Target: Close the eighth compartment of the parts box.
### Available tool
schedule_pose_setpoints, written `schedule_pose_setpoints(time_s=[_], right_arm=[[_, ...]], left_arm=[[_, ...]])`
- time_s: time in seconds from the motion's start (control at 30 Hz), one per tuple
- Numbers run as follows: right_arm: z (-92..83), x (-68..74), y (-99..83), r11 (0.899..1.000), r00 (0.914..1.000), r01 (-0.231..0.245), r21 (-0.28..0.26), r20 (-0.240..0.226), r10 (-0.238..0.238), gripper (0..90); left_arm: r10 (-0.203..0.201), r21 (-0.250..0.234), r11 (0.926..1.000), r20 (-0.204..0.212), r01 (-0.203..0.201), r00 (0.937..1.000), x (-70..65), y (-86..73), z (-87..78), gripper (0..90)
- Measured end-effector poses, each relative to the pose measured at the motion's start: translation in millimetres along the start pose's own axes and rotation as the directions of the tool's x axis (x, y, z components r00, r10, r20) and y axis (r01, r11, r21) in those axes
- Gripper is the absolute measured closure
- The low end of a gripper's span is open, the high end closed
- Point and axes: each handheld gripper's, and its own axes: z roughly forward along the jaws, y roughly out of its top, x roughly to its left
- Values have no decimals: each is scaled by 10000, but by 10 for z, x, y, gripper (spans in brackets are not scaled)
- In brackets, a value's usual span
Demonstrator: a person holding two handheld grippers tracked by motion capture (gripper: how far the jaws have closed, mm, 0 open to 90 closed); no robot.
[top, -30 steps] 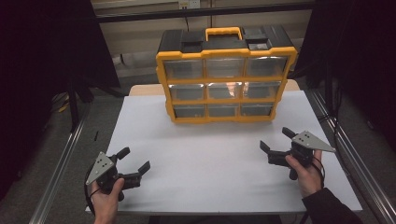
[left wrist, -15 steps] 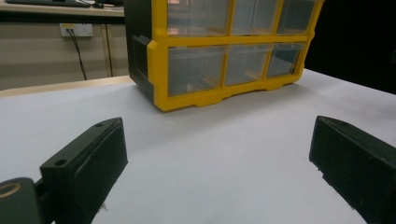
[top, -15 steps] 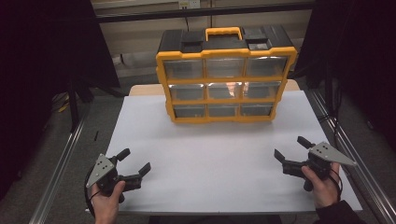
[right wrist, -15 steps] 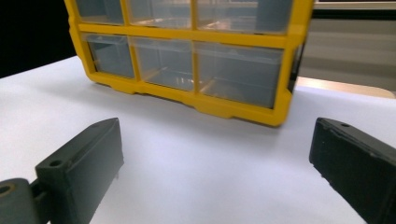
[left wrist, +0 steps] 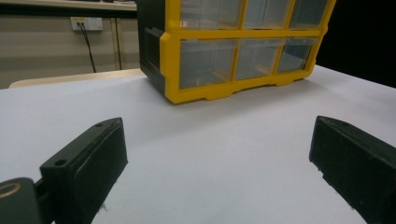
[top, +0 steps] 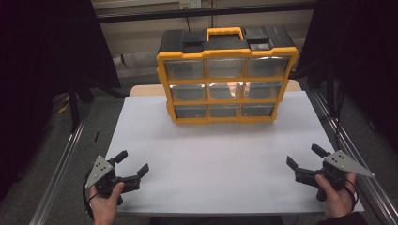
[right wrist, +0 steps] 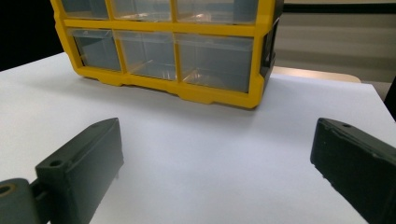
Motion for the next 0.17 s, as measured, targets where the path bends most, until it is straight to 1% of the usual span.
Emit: schedule_pose_setpoints(time_s=[0.03,0.17], right_arm=[[-3,-9,-8,10000,10000,-24,33,13,24,18],[27,-25,-25,9997,9999,-135,184,-34,135,18]], left_arm=[[-30,2,10000,-40,30,10000,0,-1,0,39],[40,64,10000,27,-40,10000,11,2,10,39]])
